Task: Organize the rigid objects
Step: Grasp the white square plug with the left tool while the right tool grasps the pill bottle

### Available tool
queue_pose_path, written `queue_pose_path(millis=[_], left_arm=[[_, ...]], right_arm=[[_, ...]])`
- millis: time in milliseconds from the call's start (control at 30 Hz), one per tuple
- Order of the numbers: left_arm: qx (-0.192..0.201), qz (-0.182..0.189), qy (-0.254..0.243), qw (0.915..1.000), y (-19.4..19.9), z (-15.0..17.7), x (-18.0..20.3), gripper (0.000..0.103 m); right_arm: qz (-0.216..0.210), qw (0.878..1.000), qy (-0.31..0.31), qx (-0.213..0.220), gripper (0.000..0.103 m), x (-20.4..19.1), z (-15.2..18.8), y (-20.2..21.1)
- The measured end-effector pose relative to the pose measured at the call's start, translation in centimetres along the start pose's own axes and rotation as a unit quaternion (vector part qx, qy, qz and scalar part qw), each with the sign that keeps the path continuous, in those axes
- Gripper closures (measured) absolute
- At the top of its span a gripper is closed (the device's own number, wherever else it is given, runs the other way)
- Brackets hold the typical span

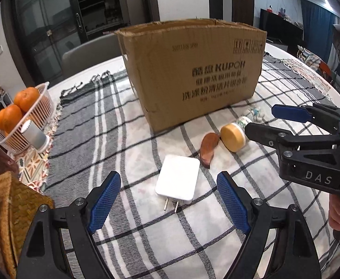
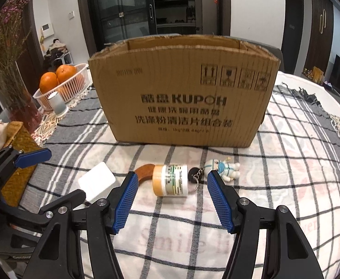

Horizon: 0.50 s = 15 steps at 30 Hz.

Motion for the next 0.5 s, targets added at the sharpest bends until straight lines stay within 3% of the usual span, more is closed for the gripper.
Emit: queue_pose_path(millis=[500], left_arm=[[-0.032, 0.041, 0.006, 0.9986, -3.8, 0.3, 1.1, 0.025]], right_arm=[[0.002, 0.999, -0.021, -0.025, 0.04, 1.3, 1.0, -2.9]])
Point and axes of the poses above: each gripper's, at about its wrist camera, not at the fingertips, and y roughly against the way its jaws point, x to its right, z to its underside, the point moved 8 cm from there along -y, roughly the way its jaws point, and after that the axes turned 13 degrees about -z, right-handed, at the moved point
